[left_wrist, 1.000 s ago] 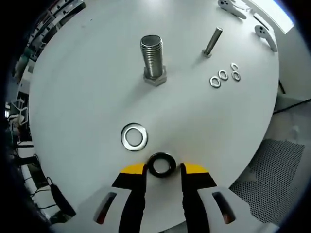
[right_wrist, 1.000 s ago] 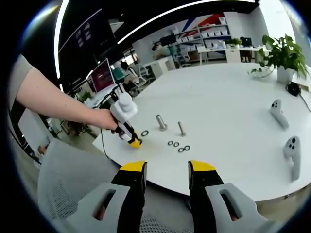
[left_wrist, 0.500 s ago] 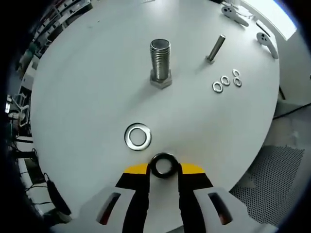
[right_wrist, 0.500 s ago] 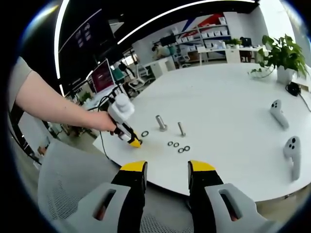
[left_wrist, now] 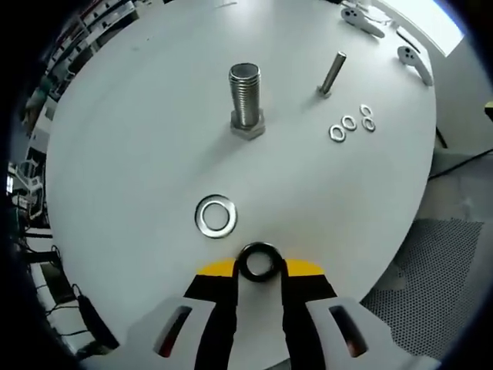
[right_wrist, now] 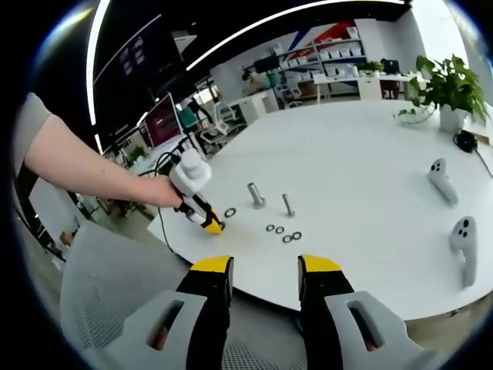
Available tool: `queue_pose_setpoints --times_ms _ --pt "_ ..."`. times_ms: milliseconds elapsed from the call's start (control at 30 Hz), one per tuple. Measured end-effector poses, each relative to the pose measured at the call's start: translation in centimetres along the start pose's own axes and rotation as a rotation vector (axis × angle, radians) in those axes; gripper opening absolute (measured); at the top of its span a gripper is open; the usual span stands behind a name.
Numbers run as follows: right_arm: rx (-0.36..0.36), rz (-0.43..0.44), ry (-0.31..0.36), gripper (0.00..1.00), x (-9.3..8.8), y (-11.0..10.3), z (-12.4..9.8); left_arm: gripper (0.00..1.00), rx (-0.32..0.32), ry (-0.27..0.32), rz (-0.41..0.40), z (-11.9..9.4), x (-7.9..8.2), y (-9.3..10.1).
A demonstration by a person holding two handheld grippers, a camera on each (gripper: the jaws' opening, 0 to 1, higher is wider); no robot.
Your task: Place the washer onto the threaded stud by aligning its center hole with the stud, sliding it down to the base, and recovering from edge contact or off-axis alignment until the washer reaches the visible bottom stop.
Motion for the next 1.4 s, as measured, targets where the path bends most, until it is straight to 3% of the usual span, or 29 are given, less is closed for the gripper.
queue_pose_setpoints --times_ms 500,667,1067,1400 --pt "0.004 0.001 0.004 0.36 0.1 0.0 0.0 0.19 -0.009 0.081 0.027 -2.3 3.0 -0.1" --pt "0.003 0.001 0.004 0.36 0.1 0.0 0.0 0.19 -0.034 0.128 -0.006 -3.6 4.9 -0.2" --pt "-0.001 0.008 0.011 0.36 0.1 0.1 -0.1 0.19 -0.006 0.197 0.115 -6.1 9.2 -0.1" --pt "0.000 0.009 0.013 0.36 0.1 0.1 -0.1 0.19 0.001 0.204 0.127 -6.2 11.0 -0.7"
Point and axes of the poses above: the point that each gripper's makers call its tool centre point, and the gripper's own axes: z roughly forward along the fingers, y roughly to its right, x roughly out of its top, the point moved 3 cm from there along -z, roughly backward along the fingers, and after that the axes turned 2 degrees about x, right-handed, at the moved point
